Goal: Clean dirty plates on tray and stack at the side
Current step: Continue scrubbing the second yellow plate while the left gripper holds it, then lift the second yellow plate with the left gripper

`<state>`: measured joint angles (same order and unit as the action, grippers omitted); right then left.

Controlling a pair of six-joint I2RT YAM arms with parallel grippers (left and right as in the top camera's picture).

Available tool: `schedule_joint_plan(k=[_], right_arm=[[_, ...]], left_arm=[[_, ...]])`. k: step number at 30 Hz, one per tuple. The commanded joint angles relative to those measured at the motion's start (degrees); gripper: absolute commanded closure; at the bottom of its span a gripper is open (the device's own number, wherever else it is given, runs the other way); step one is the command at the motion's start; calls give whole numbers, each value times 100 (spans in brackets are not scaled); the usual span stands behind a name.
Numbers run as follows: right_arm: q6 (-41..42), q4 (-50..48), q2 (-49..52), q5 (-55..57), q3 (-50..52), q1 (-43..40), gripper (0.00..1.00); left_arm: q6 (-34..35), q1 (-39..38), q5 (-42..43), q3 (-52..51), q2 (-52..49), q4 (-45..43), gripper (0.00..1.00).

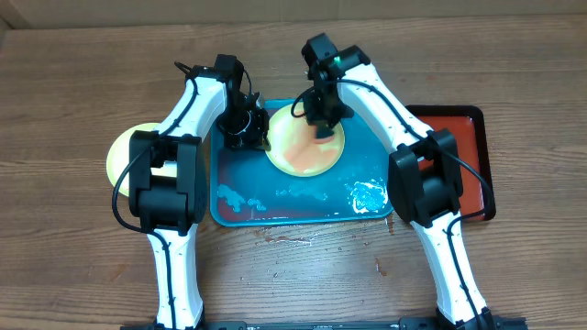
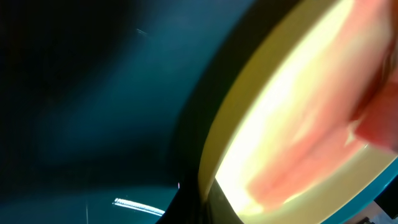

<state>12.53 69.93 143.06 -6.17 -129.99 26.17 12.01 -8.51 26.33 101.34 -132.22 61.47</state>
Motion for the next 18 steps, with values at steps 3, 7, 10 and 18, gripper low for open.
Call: schedule_joint_plan(k=[3, 7, 10, 18], right_arm=[[-295, 267, -136, -1547, -1038, -101, 96], [-251, 745, -378, -1554, -1558, -267, 96], [-251, 1108, -560, -1552, -1792, -437, 96], [83, 1742, -1049, -1633, -1976, -1252, 96]], left_arm=[[-136, 22, -131, -26, 144, 4, 96], [-133, 22, -507, -26, 437, 2, 96], [-131, 22, -901, -26, 719, 7, 96], [-133, -70, -2046, -26, 1545, 4, 96]])
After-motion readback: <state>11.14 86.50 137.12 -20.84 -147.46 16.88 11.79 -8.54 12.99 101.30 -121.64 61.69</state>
